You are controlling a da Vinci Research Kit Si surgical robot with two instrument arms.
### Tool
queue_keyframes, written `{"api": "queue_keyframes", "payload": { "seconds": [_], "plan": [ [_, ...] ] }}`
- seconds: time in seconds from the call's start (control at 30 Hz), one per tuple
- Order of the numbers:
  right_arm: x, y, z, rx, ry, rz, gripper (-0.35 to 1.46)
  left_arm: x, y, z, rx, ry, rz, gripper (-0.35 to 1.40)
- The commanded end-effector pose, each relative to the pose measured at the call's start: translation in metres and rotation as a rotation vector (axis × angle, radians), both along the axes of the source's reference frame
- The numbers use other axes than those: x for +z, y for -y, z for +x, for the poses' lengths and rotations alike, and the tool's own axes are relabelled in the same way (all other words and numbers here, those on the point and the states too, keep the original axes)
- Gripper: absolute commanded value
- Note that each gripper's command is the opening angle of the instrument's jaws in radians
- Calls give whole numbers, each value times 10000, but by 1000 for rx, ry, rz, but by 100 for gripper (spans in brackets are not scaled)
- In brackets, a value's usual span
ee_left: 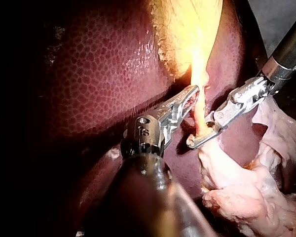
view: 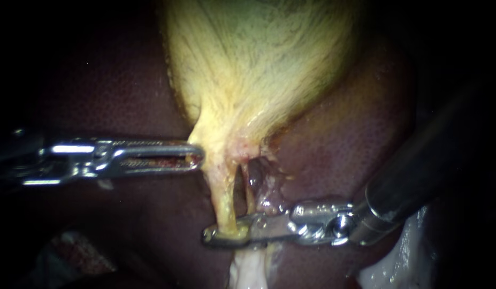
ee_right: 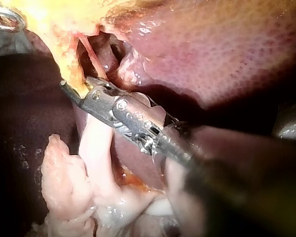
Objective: Going back first clip left tube
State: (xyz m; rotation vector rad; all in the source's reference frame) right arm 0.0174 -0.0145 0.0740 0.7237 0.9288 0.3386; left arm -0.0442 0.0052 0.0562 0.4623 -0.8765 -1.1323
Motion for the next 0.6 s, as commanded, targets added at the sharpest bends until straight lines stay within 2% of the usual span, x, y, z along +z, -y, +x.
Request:
{"api": "queue_keyframes", "payload": {
  "seconds": [0.03,0.13,0.23,0.27,0.33,0.4,0.6],
  "plan": [
    [0,0,0,2,2,4,-35,0,0,0,0,1,0,-30],
    [1,1,0,4,5,9,-35,0,0,0,0,1,0,-30],
    [0,1,-1,23,20,63,-35,0,0,0,0,1,0,-30],
    [0,2,-1,30,21,80,-26,0,0,0,0,1,0,-30],
    [-2,3,0,41,33,104,16,0,0,0,0,0,0,-30],
    [-3,4,0,51,46,135,39,0,0,0,0,0,0,-30],
    [-5,4,1,98,72,164,57,0,0,0,0,0,0,-30]
  ]
}}
